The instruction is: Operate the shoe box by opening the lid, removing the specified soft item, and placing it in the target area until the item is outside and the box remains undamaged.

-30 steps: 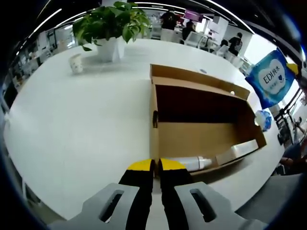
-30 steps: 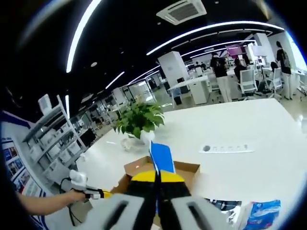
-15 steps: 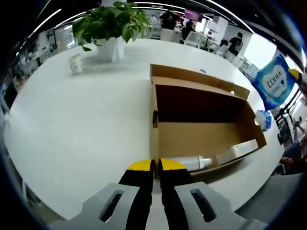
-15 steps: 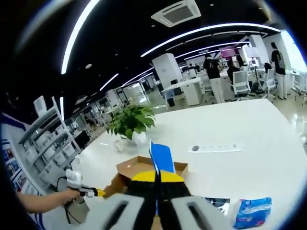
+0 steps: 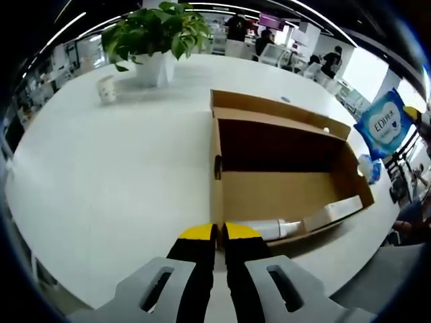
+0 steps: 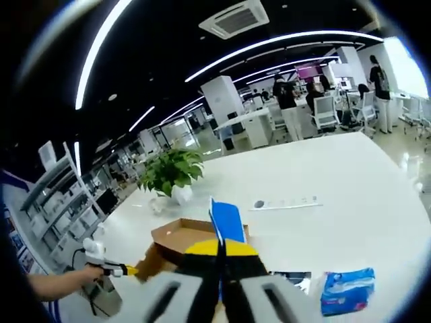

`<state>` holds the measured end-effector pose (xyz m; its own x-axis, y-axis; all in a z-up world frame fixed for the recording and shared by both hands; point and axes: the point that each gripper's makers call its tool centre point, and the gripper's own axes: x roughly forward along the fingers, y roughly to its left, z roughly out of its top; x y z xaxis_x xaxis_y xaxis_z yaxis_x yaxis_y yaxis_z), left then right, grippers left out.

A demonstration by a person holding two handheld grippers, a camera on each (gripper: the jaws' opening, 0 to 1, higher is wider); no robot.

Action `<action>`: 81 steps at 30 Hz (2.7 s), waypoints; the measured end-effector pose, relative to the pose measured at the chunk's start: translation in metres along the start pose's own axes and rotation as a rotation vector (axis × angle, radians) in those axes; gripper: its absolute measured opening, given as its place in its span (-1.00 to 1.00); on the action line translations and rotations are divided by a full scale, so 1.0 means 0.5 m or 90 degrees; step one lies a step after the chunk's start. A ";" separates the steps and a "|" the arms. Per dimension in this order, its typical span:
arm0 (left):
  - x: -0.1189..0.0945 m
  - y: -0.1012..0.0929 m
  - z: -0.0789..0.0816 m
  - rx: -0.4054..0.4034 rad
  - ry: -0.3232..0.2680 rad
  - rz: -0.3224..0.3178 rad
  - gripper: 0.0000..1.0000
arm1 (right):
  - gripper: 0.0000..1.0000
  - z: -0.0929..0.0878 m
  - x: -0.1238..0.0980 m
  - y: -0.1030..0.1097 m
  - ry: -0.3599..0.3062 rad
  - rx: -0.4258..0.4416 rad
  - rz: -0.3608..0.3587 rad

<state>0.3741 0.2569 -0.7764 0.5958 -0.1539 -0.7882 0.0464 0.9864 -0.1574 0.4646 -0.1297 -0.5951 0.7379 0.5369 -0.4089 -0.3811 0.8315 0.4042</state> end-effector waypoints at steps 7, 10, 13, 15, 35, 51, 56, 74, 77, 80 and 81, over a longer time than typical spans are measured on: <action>0.000 0.000 0.000 -0.001 -0.001 0.000 -0.97 | -1.00 -0.041 0.009 -0.019 0.011 0.022 -0.020; 0.001 0.001 0.001 0.000 -0.001 0.000 -0.97 | -1.00 -0.060 0.012 -0.021 0.016 0.032 -0.027; 0.000 0.000 0.001 0.000 -0.001 0.000 -0.97 | -1.00 -0.075 0.019 -0.022 0.021 0.038 -0.034; 0.000 0.000 0.001 -0.001 -0.002 -0.001 -0.97 | -1.00 -0.085 0.024 -0.024 0.023 0.046 -0.038; -0.001 -0.001 0.002 -0.005 -0.006 -0.003 -0.97 | -1.00 -0.138 0.071 -0.035 0.022 0.135 -0.063; -0.001 -0.001 0.001 -0.005 -0.009 -0.004 -0.97 | -1.00 -0.184 0.066 -0.098 0.022 0.195 -0.093; -0.002 -0.001 0.001 -0.003 -0.009 -0.002 -0.97 | -1.00 -0.194 0.059 -0.125 0.031 0.186 -0.112; -0.001 0.000 0.000 0.000 -0.010 -0.002 -0.97 | -1.00 -0.261 0.053 -0.246 0.095 0.126 -0.189; 0.000 0.000 0.000 0.000 -0.009 -0.002 -0.97 | -1.00 -0.273 0.051 -0.252 0.103 0.111 -0.197; -0.001 0.000 0.000 0.000 -0.009 -0.002 -0.97 | -1.00 -0.279 0.049 -0.251 0.107 0.101 -0.196; -0.001 0.000 0.000 0.000 -0.009 -0.002 -0.97 | -1.00 -0.282 0.048 -0.251 0.109 0.104 -0.193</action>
<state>0.3739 0.2568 -0.7761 0.6073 -0.1562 -0.7789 0.0479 0.9859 -0.1604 0.4516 -0.2012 -0.7713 0.6951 0.2972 -0.6546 -0.0553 0.9300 0.3635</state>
